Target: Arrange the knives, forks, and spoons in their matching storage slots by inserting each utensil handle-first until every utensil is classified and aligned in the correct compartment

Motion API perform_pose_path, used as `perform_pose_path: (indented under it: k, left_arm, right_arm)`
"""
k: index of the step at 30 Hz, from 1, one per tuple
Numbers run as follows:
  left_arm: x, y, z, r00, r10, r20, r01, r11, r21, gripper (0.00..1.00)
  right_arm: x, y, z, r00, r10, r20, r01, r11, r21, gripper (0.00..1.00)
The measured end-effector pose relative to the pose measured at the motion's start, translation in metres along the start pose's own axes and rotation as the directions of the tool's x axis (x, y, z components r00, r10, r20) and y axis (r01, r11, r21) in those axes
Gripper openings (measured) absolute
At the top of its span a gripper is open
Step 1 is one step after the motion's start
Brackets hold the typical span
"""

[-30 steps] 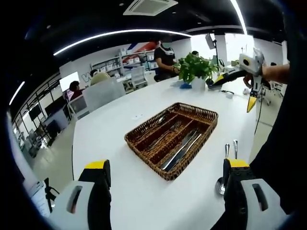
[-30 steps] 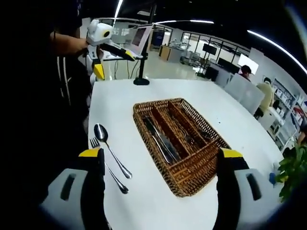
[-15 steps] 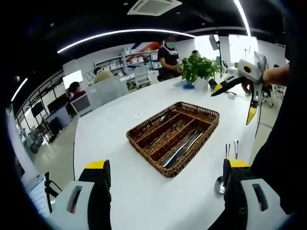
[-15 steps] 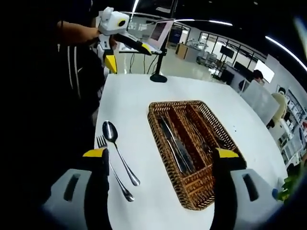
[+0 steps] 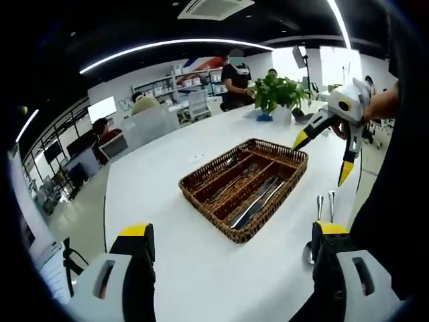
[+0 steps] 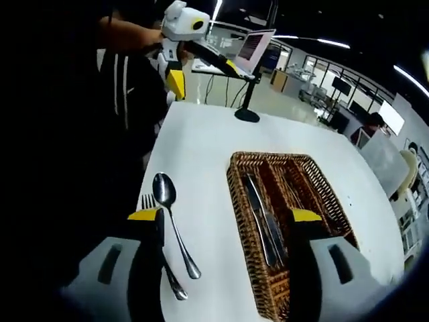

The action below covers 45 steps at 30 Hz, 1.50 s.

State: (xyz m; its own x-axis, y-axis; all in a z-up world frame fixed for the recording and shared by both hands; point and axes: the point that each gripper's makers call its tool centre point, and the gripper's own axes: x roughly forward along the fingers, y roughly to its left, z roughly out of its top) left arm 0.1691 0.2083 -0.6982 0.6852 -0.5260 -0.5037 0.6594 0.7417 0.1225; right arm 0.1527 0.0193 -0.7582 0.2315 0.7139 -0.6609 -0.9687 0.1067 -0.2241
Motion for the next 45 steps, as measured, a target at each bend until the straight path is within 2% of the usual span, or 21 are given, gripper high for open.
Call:
perform_pose_path:
  k: [5,11,13,15,19,22,28,33,38,40,45]
  left_arm:
    - [-0.005,0.002,-0.01,1.0,0.009,-0.008,-0.009,1.0,-0.013,0.99]
    - [-0.007,0.006,-0.015,1.0,0.026,-0.011,-0.026,0.999,-0.032,0.99]
    - [-0.007,0.006,-0.015,1.0,0.028,-0.008,-0.028,0.999,-0.038,0.99]
    - [-0.007,0.007,-0.016,1.0,0.03,-0.009,-0.03,0.999,-0.044,0.99]
    - [-0.006,0.004,-0.015,1.0,0.025,-0.009,-0.025,0.999,-0.043,0.99]
    - [-0.006,0.004,-0.017,1.0,0.027,-0.015,-0.027,0.999,-0.041,0.99]
    - [-0.01,0.005,-0.02,0.999,0.037,-0.017,-0.038,0.998,-0.054,0.99]
    - [-0.01,0.005,-0.021,0.999,0.043,-0.015,-0.043,0.997,-0.06,0.99]
    - [-0.008,0.001,-0.021,0.999,0.036,-0.015,-0.037,0.998,-0.058,0.99]
    - [-0.007,0.0,-0.021,0.999,0.032,-0.015,-0.033,0.998,-0.058,0.99]
    - [-0.007,-0.001,-0.02,1.0,0.029,-0.013,-0.03,0.998,-0.061,0.99]
  right_arm:
    - [0.011,0.006,-0.003,0.999,0.031,-0.008,-0.031,1.0,0.002,0.78]
    - [0.029,0.011,-0.018,0.998,0.05,-0.037,-0.05,0.999,0.007,0.78]
    - [0.036,0.012,-0.019,0.998,0.052,-0.026,-0.051,0.998,0.027,0.77]
    - [0.046,0.019,-0.016,0.997,0.078,0.018,-0.08,0.994,0.071,0.75]
    - [0.06,0.03,-0.021,0.994,0.111,-0.001,-0.111,0.994,0.022,0.72]
    - [0.07,0.037,-0.031,0.99,0.141,-0.018,-0.14,0.989,0.054,0.69]
    - [0.078,0.046,-0.041,0.985,0.164,-0.044,-0.163,0.986,0.034,0.66]
    - [0.083,0.05,-0.047,0.982,0.18,-0.062,-0.181,0.984,-0.007,0.6]
    - [0.091,0.055,-0.057,0.977,0.194,-0.088,-0.196,0.981,-0.011,0.52]
    - [0.094,0.057,-0.054,0.975,0.212,-0.067,-0.214,0.977,-0.024,0.46]
    - [0.094,0.063,-0.054,0.963,0.262,-0.064,-0.263,0.965,-0.005,0.37]
